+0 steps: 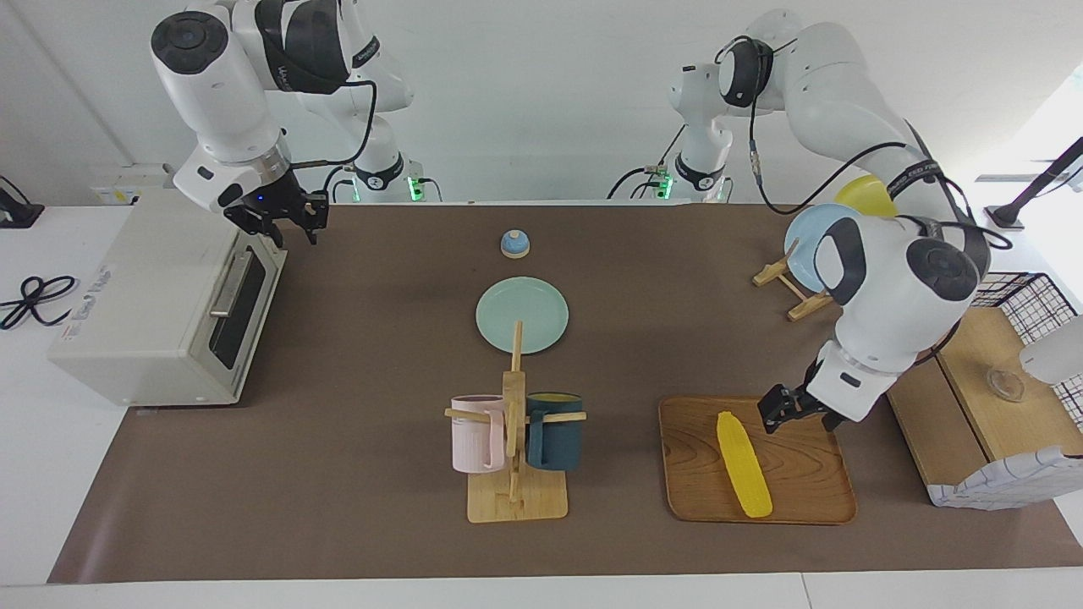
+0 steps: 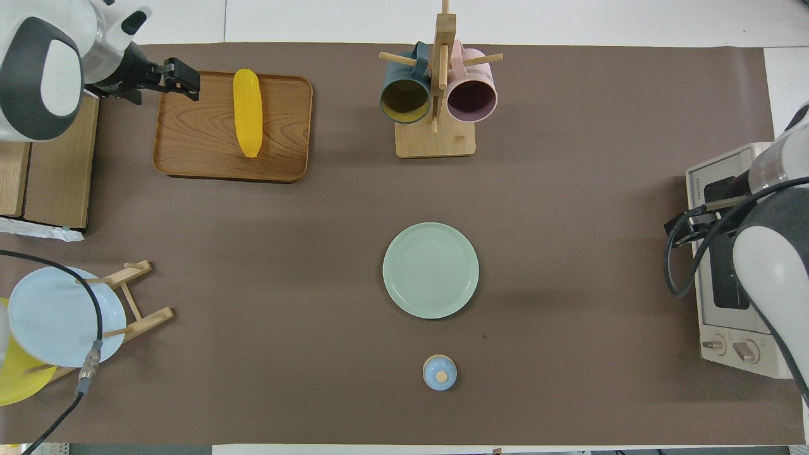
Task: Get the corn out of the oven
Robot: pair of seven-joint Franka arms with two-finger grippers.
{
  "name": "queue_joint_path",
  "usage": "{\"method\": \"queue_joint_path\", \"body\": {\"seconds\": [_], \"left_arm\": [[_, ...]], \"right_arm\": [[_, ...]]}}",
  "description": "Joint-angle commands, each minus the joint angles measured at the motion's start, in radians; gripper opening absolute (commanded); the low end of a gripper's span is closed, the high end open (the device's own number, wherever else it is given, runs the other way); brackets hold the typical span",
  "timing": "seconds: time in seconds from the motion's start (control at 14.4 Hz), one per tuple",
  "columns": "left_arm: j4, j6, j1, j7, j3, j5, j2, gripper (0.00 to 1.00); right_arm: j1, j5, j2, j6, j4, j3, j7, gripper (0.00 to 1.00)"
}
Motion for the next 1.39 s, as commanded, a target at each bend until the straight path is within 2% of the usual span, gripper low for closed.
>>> {"method": "queue_joint_path", "body": {"seconds": [0.0, 0.28, 0.49, 0.83, 1.11, 1.32], "left_arm": [[-0.120, -0.083, -0.003, -0.001, 0.005, 0.023, -0.144, 1.00], [-0.121, -0.243, 0.001, -0.001, 0.005, 0.023, -0.250, 1.00], [-0.170, -0.334, 0.001, -0.018, 0.003, 0.023, -0.339, 1.00], [-0.409, -0.320, 0.048, -0.024, -0.038, 0.020, -0.544, 1.00], [-0.416, -0.233, 0.042, -0.056, -0.058, 0.013, -0.539, 1.00], [-0.388, -0.274, 0.062, -0.058, -0.090, 0.008, -0.531, 1.00]], "right_arm": [[-0.031, 0.027, 0.051, -0.044, 0.070, 0.013, 0.007, 1.00], [-0.041, 0.030, 0.049, -0.039, 0.070, 0.018, 0.007, 1.00], [-0.043, 0.030, 0.049, -0.037, 0.063, 0.017, 0.010, 1.00], [-0.038, 0.030, 0.019, -0.045, 0.046, 0.009, 0.008, 1.00], [-0.045, 0.030, 0.017, -0.034, 0.039, 0.006, 0.012, 1.00], [-0.045, 0.030, 0.016, -0.034, 0.039, 0.006, 0.008, 1.00]]}}
